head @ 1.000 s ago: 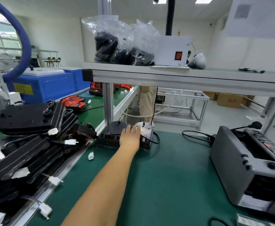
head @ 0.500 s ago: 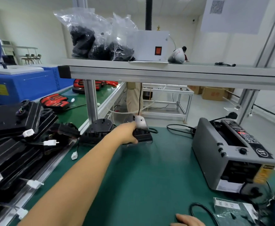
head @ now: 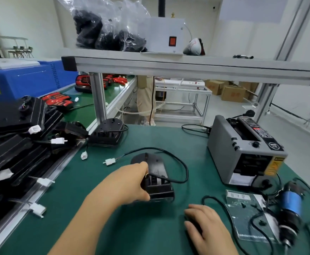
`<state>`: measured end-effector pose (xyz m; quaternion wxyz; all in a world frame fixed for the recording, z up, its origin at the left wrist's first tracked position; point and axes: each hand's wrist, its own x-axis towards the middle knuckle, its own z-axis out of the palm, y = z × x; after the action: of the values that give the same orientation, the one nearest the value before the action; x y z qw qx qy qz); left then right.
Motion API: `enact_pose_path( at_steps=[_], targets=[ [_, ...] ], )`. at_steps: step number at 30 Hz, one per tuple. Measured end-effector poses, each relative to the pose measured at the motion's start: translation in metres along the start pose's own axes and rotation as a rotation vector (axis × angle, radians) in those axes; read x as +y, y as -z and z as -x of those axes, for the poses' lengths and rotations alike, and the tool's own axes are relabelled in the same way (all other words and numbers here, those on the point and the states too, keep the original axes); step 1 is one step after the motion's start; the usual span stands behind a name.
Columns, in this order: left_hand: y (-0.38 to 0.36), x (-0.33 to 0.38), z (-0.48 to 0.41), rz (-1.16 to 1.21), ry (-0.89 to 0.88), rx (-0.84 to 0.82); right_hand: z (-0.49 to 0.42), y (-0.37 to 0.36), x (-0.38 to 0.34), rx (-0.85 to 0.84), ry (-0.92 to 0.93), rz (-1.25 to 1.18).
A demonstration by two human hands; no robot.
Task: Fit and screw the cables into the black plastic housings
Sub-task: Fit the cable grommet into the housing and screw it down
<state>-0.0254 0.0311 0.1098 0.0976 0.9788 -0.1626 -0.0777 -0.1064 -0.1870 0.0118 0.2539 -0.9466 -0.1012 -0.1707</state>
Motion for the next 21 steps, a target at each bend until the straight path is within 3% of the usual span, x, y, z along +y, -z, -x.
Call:
enact_pose_path(
  at_steps=[11, 15, 18, 21],
  targets=[
    [-0.050, 0.010, 0.067, -0.033, -0.103, 0.089, 0.003, 0.001, 0.002, -0.058, -0.159, -0.057],
    [-0.064, 0.012, 0.080, -0.039, -0.174, 0.129, 0.006, 0.006, -0.003, -0.036, -0.153, 0.023],
    [-0.071, 0.013, 0.086, 0.014, -0.199, 0.148, 0.008, 0.010, -0.005, -0.072, -0.111, 0.120],
    [-0.074, 0.013, 0.088, 0.207, -0.185, 0.269, 0.012, 0.011, -0.006, -0.098, -0.098, 0.172]
  ],
)
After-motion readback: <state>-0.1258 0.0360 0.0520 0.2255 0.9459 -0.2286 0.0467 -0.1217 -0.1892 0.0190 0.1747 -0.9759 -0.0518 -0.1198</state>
